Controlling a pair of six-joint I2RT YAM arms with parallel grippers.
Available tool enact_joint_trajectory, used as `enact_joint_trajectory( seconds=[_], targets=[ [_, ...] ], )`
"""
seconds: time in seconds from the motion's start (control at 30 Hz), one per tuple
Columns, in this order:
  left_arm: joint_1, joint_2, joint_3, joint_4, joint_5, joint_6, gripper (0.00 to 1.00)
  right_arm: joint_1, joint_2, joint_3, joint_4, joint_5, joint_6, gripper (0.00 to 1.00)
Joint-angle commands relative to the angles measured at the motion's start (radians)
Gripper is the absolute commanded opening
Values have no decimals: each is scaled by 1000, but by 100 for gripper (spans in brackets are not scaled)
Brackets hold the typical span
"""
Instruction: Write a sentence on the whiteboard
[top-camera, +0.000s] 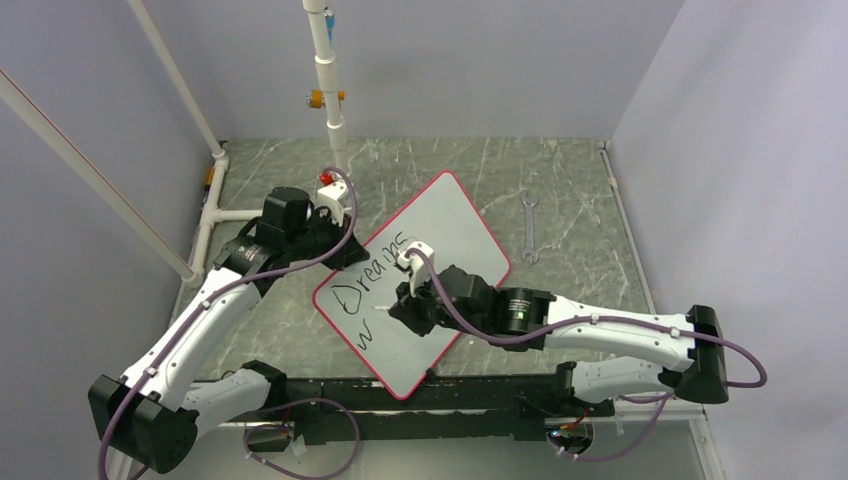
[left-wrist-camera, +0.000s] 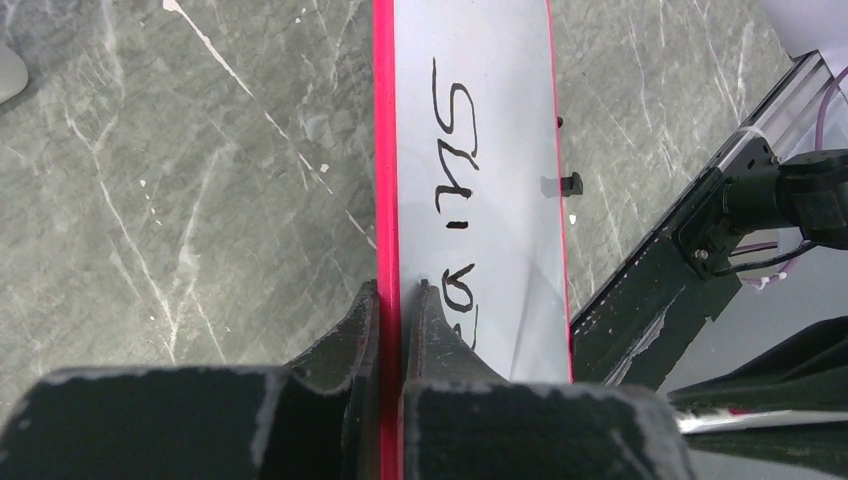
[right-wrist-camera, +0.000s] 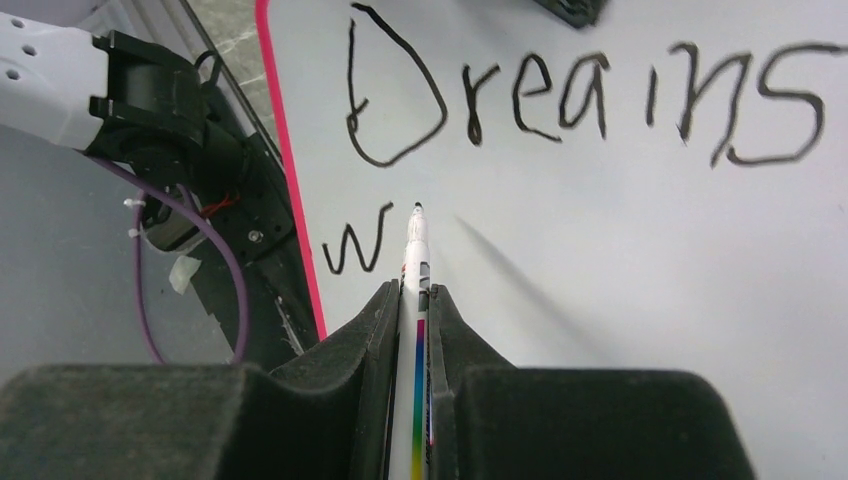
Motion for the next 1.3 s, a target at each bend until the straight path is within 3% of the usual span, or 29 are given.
enact_joint_trajectory(
  seconds=[0.0, 0.17, 0.37, 0.77, 1.27],
  targets=[
    [7, 20, 11, 14, -100, 68, 0, -3, -132, -88, 79, 58, 65, 0],
    [8, -1, -1, 19, -94, 79, 0, -2, -252, -224, 152, 53, 112, 0],
    [8, 0, -8, 42, -12, 112, 0, 2, -263, -294, 207, -32, 109, 0],
    [15, 22, -5, 81, 102, 216, 0, 0, -161, -275, 271, -71, 31, 0],
    [16, 24, -11, 83, 76, 210, 0, -1, -102, -243, 346, -57, -9, 0]
  ],
)
